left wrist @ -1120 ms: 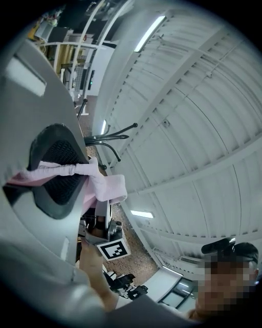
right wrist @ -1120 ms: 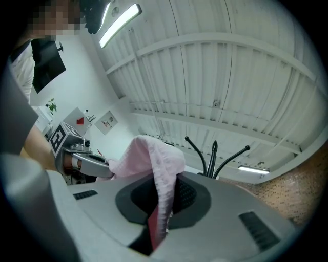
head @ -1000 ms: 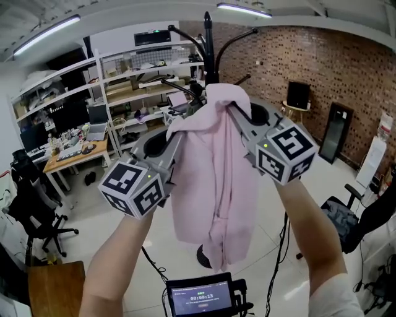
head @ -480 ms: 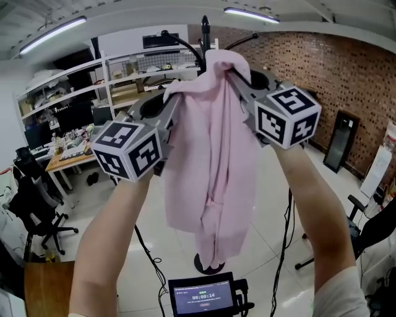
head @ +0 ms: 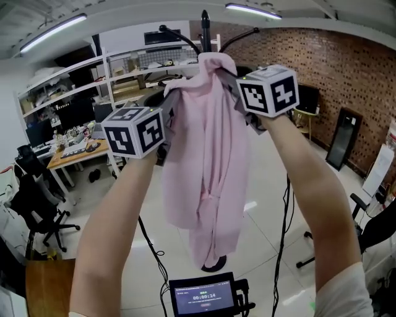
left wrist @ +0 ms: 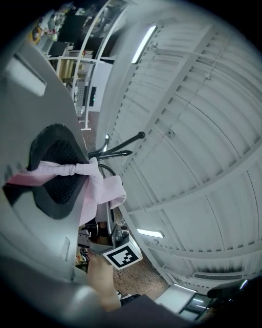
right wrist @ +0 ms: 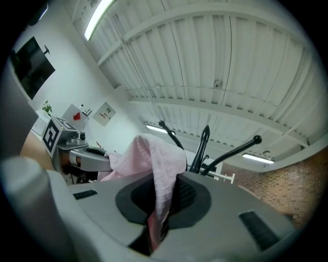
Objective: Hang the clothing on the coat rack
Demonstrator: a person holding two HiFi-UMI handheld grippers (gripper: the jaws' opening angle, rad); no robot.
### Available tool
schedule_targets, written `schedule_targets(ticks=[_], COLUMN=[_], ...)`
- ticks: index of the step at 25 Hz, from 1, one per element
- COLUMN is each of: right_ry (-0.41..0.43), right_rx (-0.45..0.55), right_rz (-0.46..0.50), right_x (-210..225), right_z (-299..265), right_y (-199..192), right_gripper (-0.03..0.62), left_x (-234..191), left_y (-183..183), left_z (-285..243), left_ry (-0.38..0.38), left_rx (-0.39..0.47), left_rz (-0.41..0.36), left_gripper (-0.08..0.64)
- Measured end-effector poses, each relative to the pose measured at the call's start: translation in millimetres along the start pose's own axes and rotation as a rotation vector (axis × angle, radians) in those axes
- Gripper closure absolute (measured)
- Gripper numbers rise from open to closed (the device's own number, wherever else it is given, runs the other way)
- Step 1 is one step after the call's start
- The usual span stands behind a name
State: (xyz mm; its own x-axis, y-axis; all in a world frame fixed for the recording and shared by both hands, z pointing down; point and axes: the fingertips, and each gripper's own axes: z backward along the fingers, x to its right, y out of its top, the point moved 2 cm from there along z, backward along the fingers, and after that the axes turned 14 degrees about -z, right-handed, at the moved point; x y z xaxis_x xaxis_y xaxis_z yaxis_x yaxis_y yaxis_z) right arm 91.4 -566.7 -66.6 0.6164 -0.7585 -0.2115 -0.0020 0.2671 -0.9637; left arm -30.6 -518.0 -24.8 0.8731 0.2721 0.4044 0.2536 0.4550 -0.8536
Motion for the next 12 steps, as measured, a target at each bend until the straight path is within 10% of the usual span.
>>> schedule_targets(ticks=[12], right_ry=[0.09], right_rx=[-0.081], right_rz=[-0.154], right_x=[0], right_z=[5], right_y=[-56], right_gripper=[0.561], left_x=[35], left_y=[-80], left_z=[-2], left_ry=[-0.128], left_rx=[-0.153], left_rz=[0.111], left_gripper=[0.54])
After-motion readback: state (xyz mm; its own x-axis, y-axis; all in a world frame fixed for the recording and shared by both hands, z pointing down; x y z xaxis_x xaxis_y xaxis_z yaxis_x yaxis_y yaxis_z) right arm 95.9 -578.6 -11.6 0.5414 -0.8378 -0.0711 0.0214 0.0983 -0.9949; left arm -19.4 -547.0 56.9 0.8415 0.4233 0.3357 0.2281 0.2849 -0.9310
